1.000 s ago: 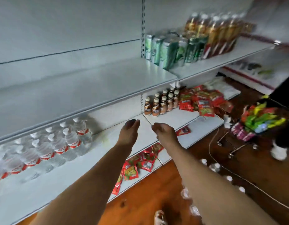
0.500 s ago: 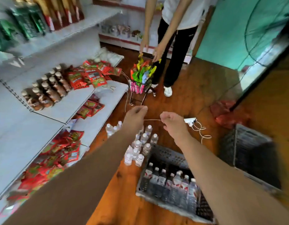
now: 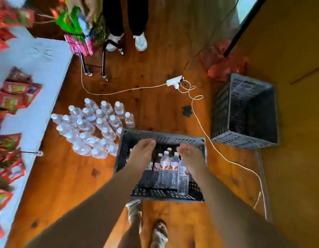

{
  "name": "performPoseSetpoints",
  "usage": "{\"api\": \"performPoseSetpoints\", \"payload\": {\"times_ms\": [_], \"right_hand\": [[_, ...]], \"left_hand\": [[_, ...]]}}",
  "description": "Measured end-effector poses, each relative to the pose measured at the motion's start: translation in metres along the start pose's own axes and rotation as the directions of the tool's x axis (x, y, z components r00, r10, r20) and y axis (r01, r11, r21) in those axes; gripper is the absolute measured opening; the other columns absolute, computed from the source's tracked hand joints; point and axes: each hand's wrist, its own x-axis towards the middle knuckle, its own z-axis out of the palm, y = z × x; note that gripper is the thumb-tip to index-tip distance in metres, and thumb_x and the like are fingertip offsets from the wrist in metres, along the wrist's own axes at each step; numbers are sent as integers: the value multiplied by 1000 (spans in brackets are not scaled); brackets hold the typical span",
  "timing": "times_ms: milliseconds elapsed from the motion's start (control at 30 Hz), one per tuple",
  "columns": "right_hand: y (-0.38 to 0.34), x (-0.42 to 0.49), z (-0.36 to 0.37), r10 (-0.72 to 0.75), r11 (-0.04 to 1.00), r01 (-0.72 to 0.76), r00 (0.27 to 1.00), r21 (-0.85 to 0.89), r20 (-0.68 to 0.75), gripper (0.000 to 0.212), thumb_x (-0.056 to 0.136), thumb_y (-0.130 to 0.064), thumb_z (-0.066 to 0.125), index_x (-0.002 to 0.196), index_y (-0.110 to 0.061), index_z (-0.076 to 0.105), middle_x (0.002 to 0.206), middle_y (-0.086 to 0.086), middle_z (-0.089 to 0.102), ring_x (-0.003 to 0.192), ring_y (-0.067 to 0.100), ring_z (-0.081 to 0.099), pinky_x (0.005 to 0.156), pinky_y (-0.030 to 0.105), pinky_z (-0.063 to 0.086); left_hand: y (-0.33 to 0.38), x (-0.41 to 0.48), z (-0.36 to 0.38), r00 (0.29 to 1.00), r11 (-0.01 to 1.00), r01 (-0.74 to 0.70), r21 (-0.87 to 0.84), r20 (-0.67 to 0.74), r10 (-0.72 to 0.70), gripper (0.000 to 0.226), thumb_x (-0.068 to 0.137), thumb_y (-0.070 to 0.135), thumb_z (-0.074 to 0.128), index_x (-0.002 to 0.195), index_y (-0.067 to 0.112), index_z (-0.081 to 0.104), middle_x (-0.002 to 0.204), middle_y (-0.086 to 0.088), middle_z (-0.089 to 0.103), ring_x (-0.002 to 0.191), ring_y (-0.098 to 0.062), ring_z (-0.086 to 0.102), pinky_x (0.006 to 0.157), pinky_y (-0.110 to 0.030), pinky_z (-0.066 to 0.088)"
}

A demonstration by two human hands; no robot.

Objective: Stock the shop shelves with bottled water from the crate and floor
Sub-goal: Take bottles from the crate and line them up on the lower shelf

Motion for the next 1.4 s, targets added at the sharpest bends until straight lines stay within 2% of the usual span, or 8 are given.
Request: {"api": "performPoseSetpoints", "payload": {"times_ms": [200, 533, 633, 733, 867, 1133, 1233, 1400], "right_hand": [[127, 121, 55, 230, 973, -231, 972, 19, 44, 35, 89, -17, 60, 116, 5, 57, 116, 19, 61, 105, 23, 56, 90, 31, 42], [309, 234, 126, 422, 903, -407, 899, -134, 115, 41, 94, -20, 52, 134, -12, 47, 139, 7, 48, 119, 23, 51, 78, 20, 43], [330, 251, 142, 456, 890, -455, 884, -38, 98, 39, 94, -16, 51, 132, -15, 50, 130, 6, 55, 92, 12, 58, 56, 8, 40], [336, 260, 159, 451, 889, -453, 892, -70, -37, 30, 95, -15, 47, 122, -16, 58, 110, 0, 63, 64, 1, 48, 41, 5, 34], [335, 269, 172, 466, 876, -469, 883, -110, -48, 30, 94, -9, 43, 121, -13, 57, 110, 0, 59, 94, 16, 57, 56, 5, 37], [318, 233, 183, 445, 896, -442, 893, 53, -70, 33, 84, -9, 63, 114, -22, 63, 119, 2, 62, 105, 25, 62, 91, 42, 52], [291, 208, 175, 391, 920, -387, 918, 67, -70, 39, 83, -7, 64, 120, -21, 61, 127, 1, 60, 116, 20, 57, 99, 35, 46], [220, 162, 149, 282, 955, -278, 959, 102, -22, 36, 86, -6, 62, 121, -13, 62, 121, 4, 64, 112, 17, 59, 89, 21, 44]], "left_hand": [[-102, 127, 54, 976, 974, 214, 70, 36, -216, 37, 97, 32, 45, 129, 15, 50, 127, -6, 55, 108, -21, 53, 94, -31, 39], [-295, 253, 133, 875, 873, 484, 61, -36, -482, 32, 99, 19, 40, 128, 9, 52, 93, 4, 55, 71, -5, 49, 50, -3, 38], [-333, 278, 147, 885, 880, 465, 93, -30, -464, 34, 99, 14, 39, 130, 8, 50, 97, 1, 61, 71, -8, 49, 51, -7, 40], [-356, 293, 157, 874, 874, 485, -3, 25, -485, 40, 97, 16, 44, 137, 14, 43, 134, -9, 52, 106, -17, 53, 77, -14, 46], [-368, 301, 171, 859, 861, 507, -45, 107, -500, 46, 99, 32, 39, 143, 20, 34, 147, -7, 38, 134, -26, 37, 113, -46, 27], [-358, 267, 143, 882, 854, 471, -220, 149, -448, 24, 96, 18, 47, 119, 10, 46, 112, -10, 62, 94, -22, 62, 65, -29, 45], [-336, 242, 124, 910, 882, 414, -226, 119, -397, 8, 93, 10, 50, 101, 8, 51, 85, -1, 62, 69, -11, 59, 56, -22, 44], [-274, 202, 89, 952, 904, 303, -302, 43, -304, 20, 95, 20, 51, 113, 13, 53, 110, -6, 60, 94, -18, 57, 74, -29, 45]]}}
